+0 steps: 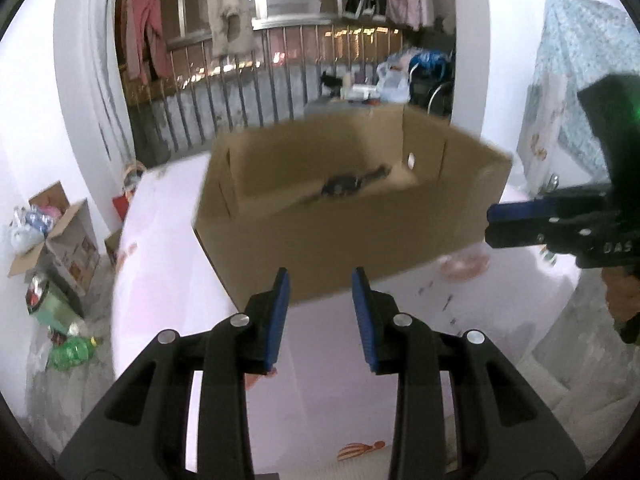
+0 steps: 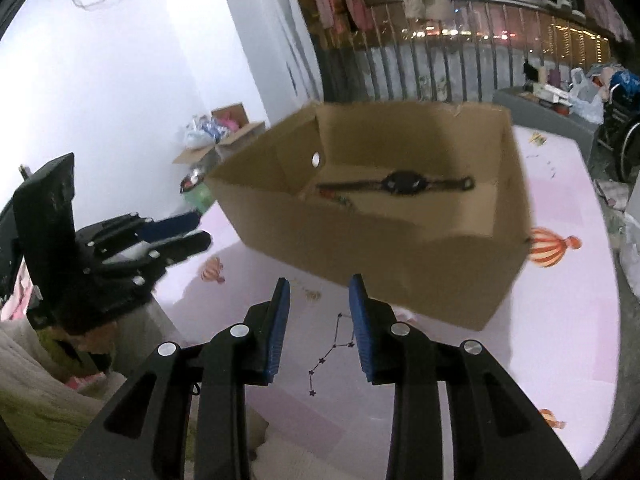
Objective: Organize jewelry
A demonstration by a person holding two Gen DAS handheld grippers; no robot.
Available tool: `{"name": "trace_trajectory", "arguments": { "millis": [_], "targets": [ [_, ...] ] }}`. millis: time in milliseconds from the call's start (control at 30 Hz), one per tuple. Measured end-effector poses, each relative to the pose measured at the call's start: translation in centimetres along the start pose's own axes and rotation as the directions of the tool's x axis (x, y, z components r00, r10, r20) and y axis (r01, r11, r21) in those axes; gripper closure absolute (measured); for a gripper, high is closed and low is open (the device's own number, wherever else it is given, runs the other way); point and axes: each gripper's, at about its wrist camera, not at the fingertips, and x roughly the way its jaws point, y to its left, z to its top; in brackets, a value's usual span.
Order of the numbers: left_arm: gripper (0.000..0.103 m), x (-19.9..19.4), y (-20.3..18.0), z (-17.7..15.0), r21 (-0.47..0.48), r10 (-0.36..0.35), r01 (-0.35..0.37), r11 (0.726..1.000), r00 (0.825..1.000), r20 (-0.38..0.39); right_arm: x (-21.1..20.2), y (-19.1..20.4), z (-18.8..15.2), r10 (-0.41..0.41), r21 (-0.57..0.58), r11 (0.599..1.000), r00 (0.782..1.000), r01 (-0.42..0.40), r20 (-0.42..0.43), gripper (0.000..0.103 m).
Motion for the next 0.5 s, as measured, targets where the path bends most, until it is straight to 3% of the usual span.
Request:
{"name": "trace_trajectory", "arguments": {
  "millis": [267,400,500],
  "targets": [
    [0.073,4.5,-1.3,-2.3,0.060,-0.027,0.032,0.998,0.996,-0.081,5.3,0.4,-0.5,-0.006,-0.106,0.994,0.997,-0.002,-0.076,0.077],
    [0.085,5.7,-1.5,-2.5,0.079,-0.039,0.047,0.996,0.994,-0.101,7.0,1.4,-0.7,-0.011,-0.163,0.987,0.996,-0.004,-0.089,0.079],
    [0.089,6.4,-1.5,-2.6,0.086,-0.052,0.062,0.994,0.993,-0.110,8.0,2.0,-0.7,-0.022,-0.211,0.977,0.995,0.000,-0.102,0.080]
  ]
}}
